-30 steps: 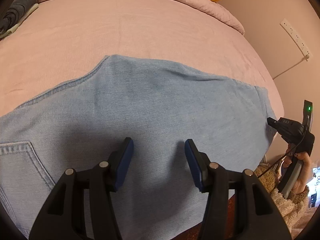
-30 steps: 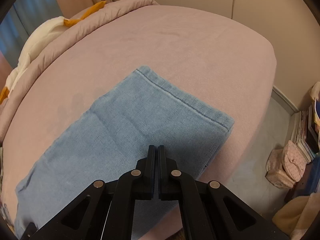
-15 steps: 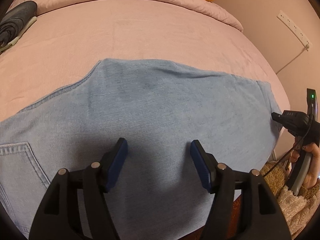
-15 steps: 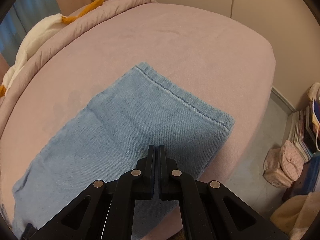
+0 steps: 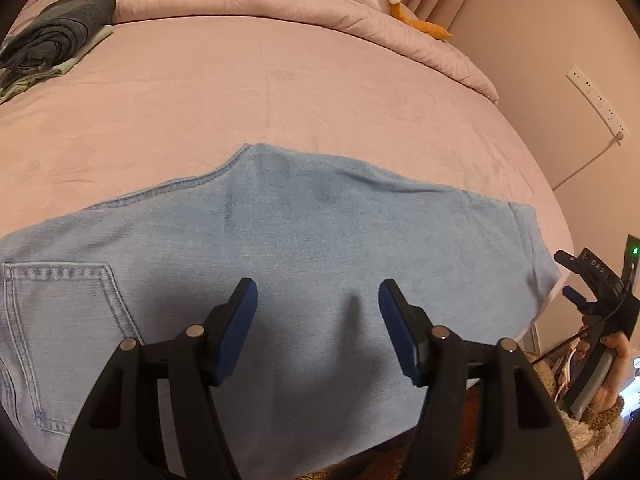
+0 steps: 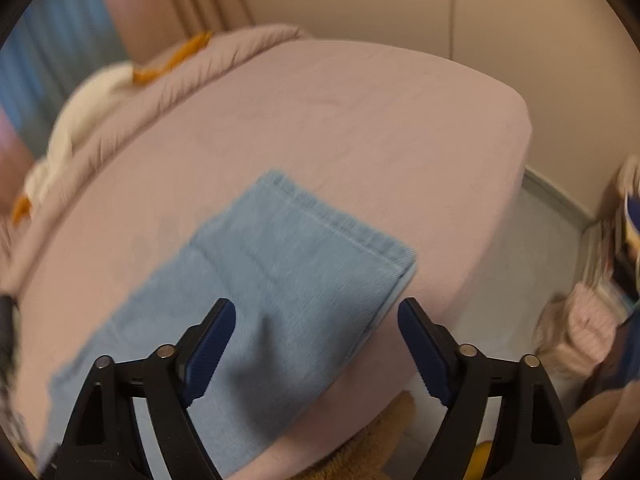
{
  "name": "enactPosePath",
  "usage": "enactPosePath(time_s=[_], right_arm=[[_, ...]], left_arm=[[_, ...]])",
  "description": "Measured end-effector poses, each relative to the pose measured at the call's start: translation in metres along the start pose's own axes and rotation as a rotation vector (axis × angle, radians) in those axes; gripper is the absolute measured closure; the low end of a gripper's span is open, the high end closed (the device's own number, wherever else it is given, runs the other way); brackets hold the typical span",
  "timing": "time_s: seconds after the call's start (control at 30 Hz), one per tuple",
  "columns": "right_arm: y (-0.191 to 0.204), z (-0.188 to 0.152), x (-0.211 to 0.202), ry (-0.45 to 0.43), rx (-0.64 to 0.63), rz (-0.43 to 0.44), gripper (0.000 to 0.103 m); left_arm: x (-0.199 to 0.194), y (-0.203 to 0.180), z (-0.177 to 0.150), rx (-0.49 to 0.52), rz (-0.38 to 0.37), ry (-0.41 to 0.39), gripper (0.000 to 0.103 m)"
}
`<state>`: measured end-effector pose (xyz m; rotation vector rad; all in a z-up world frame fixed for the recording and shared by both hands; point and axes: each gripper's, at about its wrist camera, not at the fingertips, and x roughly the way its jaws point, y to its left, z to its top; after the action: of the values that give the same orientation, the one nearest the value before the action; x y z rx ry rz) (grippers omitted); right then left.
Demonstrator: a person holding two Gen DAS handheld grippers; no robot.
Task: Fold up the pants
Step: 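Grasp the leg hems with the right gripper and lift them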
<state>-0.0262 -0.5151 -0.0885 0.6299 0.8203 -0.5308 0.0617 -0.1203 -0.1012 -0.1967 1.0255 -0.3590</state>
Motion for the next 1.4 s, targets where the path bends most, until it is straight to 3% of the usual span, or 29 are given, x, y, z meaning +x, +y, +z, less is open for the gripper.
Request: enactPosePath(time_s=[0.23, 0.37, 0.4, 0.43, 0.53, 0.7, 0.9, 1.03, 1.17, 1.27, 1.4], right_arm=[[-0.031, 0.003, 0.045, 0.12, 0.101, -0.011, 0.019], [-0.024, 0.009, 0.045, 0.072, 0.066, 0.008, 0.02], [-0.022, 0.007, 0.041, 0.061, 0.052, 0.041, 0.027], [-0.019, 0.007, 0.04, 0.061, 0.037, 0.074, 0.028], [-0.015, 0.005, 0.047, 0.08, 0.016, 0.058, 0.035], [-0.028, 0.008, 0.044, 0.053, 0.072, 0.056, 0.085], [-0.014, 0.011, 0.01, -0.051, 0.057, 0.146, 0.089], [0.023, 0.014, -0.038, -0.166, -0.054, 0.289, 0.089], [0.079, -0.008, -0.085, -0.233, -0.265, 0.446, 0.089], [0.124, -0.042, -0.1, -0.2, -0.418, 0.566, 0.089], [0.173, -0.102, -0.088, -0.059, -0.607, 0.659, 0.089]], left_arm=[[0.0, 0.001, -0.003, 0.007, 0.001, 0.007, 0.04], [0.013, 0.006, -0.006, -0.021, -0.001, 0.053, 0.04], [0.014, 0.007, -0.006, -0.025, -0.003, 0.052, 0.04], [0.014, 0.008, -0.006, -0.027, -0.007, 0.046, 0.04], [0.014, 0.008, -0.007, -0.025, -0.014, 0.044, 0.039], [0.016, 0.01, -0.007, -0.026, -0.025, 0.044, 0.038], [0.014, 0.015, -0.006, -0.046, -0.04, 0.04, 0.038], [0.012, 0.019, -0.003, -0.076, -0.067, 0.043, 0.038], [0.007, 0.026, -0.001, -0.123, -0.089, 0.042, 0.038], [-0.003, 0.035, 0.001, -0.155, -0.075, 0.023, 0.038], [-0.019, 0.051, 0.004, -0.196, -0.06, -0.013, 0.038]])
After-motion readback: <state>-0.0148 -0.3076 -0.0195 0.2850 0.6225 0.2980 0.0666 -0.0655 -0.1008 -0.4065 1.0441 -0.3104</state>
